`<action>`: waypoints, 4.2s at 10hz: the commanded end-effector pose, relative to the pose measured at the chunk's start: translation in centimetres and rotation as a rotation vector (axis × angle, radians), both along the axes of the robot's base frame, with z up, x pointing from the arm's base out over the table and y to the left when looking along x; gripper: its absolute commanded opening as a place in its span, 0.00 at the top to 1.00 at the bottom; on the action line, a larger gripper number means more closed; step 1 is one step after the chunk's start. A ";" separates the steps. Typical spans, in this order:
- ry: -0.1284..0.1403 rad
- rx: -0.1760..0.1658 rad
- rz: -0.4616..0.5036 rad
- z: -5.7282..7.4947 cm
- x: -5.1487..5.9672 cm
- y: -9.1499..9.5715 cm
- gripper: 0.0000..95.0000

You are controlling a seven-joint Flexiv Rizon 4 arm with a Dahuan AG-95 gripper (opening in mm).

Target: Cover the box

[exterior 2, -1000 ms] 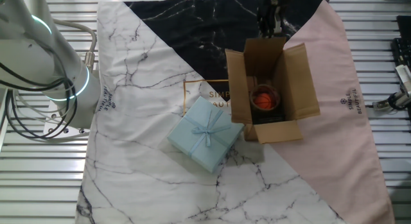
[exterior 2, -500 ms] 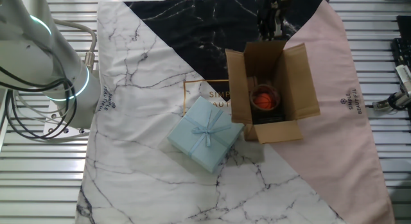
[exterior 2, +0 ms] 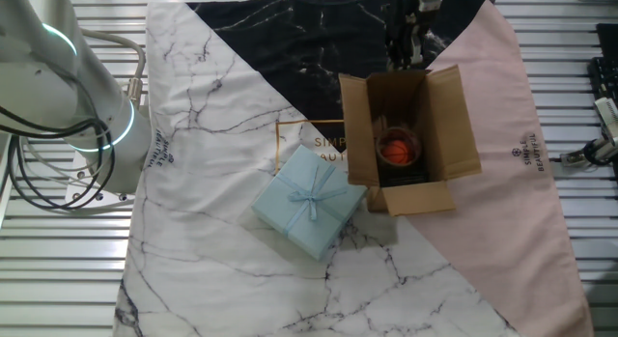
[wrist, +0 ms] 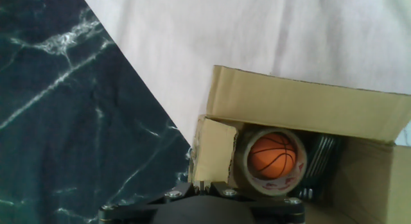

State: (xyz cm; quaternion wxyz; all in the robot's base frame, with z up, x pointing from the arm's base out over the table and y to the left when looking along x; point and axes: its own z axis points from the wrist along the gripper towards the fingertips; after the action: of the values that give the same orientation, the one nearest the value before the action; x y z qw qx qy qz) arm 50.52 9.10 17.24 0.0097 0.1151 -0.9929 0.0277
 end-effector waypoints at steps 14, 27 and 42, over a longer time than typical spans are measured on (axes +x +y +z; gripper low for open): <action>-0.008 0.013 0.044 -0.9 0.2 -2.2 1.00; -0.022 0.037 0.026 -3.5 0.7 -2.6 1.00; -0.031 0.038 0.014 -5.4 0.9 -2.5 1.00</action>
State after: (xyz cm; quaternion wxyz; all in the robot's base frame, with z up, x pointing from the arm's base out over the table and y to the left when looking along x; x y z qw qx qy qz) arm 51.40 6.56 11.85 -0.0076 0.1216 -0.9925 0.0104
